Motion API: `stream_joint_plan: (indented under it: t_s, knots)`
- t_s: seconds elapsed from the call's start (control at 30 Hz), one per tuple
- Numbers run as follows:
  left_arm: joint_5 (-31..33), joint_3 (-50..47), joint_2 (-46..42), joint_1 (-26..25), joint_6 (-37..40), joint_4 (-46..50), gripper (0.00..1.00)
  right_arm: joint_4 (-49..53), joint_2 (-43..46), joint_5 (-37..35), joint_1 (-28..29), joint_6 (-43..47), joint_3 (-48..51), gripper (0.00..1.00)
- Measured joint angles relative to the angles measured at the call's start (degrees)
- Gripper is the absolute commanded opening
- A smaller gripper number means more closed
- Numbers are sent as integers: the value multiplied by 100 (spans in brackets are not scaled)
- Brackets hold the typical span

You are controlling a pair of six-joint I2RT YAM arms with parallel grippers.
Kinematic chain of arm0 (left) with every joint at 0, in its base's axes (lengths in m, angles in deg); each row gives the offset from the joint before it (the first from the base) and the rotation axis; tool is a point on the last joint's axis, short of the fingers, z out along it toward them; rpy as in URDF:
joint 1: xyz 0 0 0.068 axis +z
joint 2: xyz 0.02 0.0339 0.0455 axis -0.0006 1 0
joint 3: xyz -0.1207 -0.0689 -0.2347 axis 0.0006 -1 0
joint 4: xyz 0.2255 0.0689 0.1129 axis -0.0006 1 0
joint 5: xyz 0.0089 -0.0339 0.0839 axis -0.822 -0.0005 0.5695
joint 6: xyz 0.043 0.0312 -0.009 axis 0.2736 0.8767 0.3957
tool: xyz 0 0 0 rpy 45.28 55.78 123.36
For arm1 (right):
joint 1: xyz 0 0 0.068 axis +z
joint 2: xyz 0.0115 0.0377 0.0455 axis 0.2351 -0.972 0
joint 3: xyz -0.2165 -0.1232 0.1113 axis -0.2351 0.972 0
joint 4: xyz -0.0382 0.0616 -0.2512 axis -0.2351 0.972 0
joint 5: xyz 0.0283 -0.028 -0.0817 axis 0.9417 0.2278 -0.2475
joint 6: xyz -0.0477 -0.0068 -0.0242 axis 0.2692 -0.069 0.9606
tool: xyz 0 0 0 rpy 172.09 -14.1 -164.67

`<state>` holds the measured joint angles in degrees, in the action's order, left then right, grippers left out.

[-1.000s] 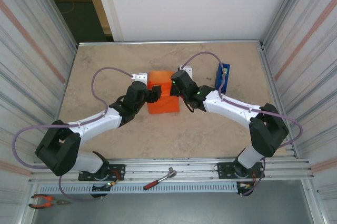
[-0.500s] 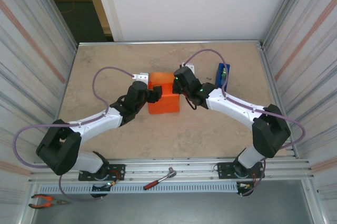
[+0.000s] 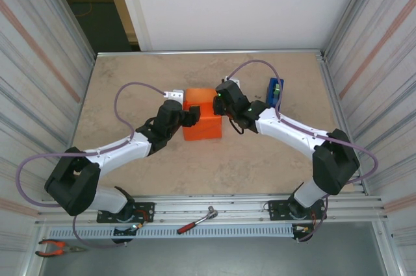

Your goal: Wrap the gift box in paper

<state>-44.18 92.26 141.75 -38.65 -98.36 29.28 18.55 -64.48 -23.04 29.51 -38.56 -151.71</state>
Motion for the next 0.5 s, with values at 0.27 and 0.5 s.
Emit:
stream_joint_plan:
  t_s: [0.27, 0.5]
  knots:
    - [17, 66, 22, 0, 0, 101, 78, 181, 402, 238, -127, -66, -48, 75]
    - [17, 85, 22, 0, 0, 138, 78, 107, 1670, 595, -804, -647, 621, 61]
